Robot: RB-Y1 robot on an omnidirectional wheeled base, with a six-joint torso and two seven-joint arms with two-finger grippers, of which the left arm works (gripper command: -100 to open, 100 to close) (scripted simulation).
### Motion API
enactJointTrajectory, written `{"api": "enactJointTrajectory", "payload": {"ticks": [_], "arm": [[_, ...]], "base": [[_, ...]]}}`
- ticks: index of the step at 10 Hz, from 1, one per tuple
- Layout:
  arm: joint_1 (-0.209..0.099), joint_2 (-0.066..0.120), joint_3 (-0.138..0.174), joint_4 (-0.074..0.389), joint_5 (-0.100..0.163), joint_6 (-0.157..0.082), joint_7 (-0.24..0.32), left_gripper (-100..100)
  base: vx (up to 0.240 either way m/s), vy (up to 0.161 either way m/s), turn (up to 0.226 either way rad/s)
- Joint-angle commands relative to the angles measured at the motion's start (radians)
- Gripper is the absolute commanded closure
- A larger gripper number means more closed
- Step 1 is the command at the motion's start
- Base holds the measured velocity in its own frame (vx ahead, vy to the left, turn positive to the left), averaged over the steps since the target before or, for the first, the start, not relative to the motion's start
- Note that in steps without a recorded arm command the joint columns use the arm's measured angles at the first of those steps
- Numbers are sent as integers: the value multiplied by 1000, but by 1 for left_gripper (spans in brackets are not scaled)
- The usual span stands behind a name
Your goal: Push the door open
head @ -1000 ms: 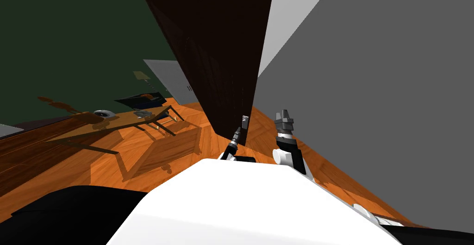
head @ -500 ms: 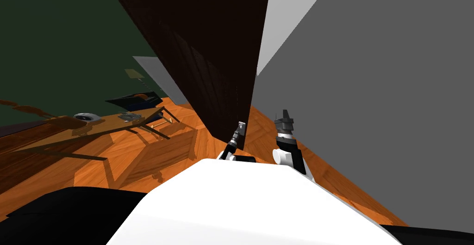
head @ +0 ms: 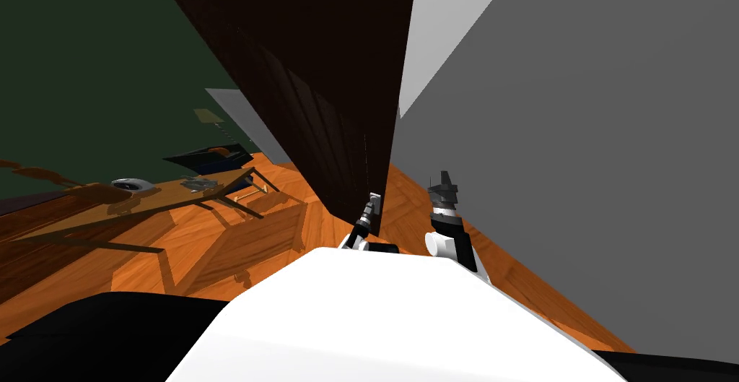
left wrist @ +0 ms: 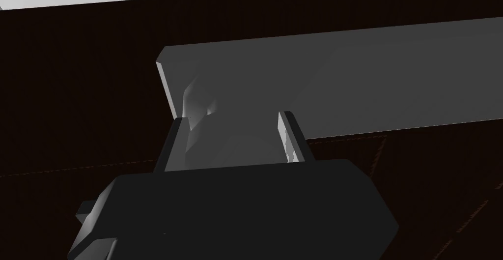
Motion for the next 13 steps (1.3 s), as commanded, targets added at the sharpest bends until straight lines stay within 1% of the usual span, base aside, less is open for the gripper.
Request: {"api": "enactJointTrajectory", "payload": {"ticks": [1,3,4,5,6,7,8,9,11,13], "arm": [[3,1,0,2,0,2,0,100],[3,1,0,2,0,2,0,100],[5,29,12,-1,6,3,0,100],[5,39,18,-3,9,3,0,100],[6,46,26,-6,12,3,0,100],[7,50,34,-8,16,4,1,100],[8,49,43,-11,20,4,1,100],[9,44,52,-14,24,4,1,100],[11,22,67,-19,32,5,1,100],[13,-17,82,-23,39,6,2,100]], "base": [[-20,9,3],[-5,2,2],[97,-61,68],[163,-114,113],[193,-132,133],[210,-136,119],[187,-180,110],[190,-171,97],[190,-178,111],[114,-166,103]]}}
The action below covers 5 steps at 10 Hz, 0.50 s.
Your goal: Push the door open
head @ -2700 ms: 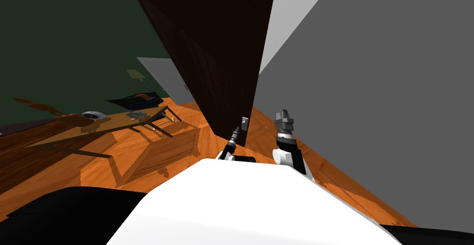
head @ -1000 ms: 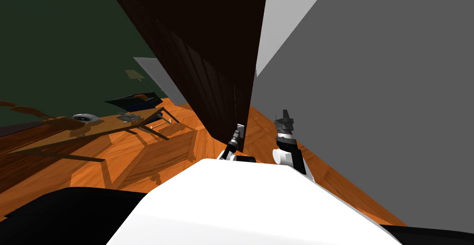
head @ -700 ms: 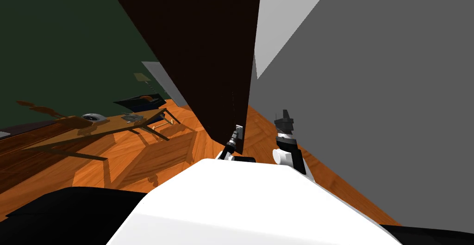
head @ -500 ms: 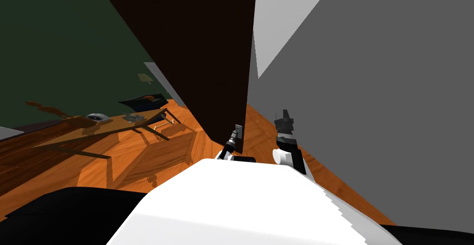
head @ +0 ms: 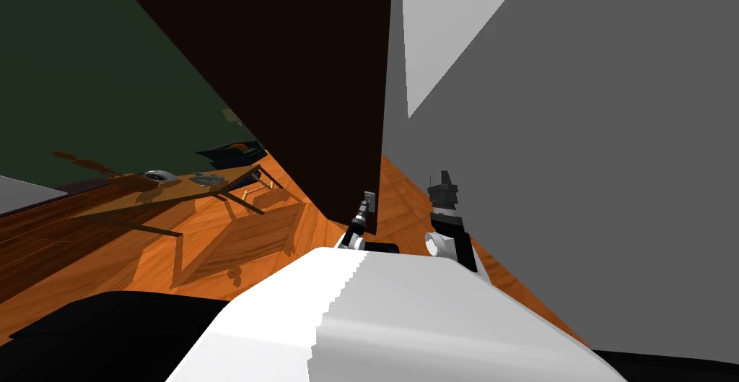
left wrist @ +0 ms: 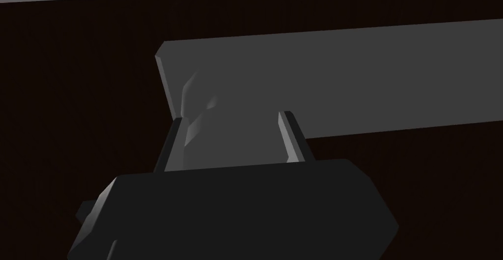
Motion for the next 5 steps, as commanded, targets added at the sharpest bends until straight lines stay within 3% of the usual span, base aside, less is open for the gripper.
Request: {"api": "enactJointTrajectory", "payload": {"ticks": [1,2,5], "arm": [[0,0,0,0,0,0,0,100],[-2,26,21,-3,6,-2,-1,100],[-2,50,55,-6,17,-1,-3,100]], "base": [[37,-63,38],[127,-102,53],[157,-154,102]]}}
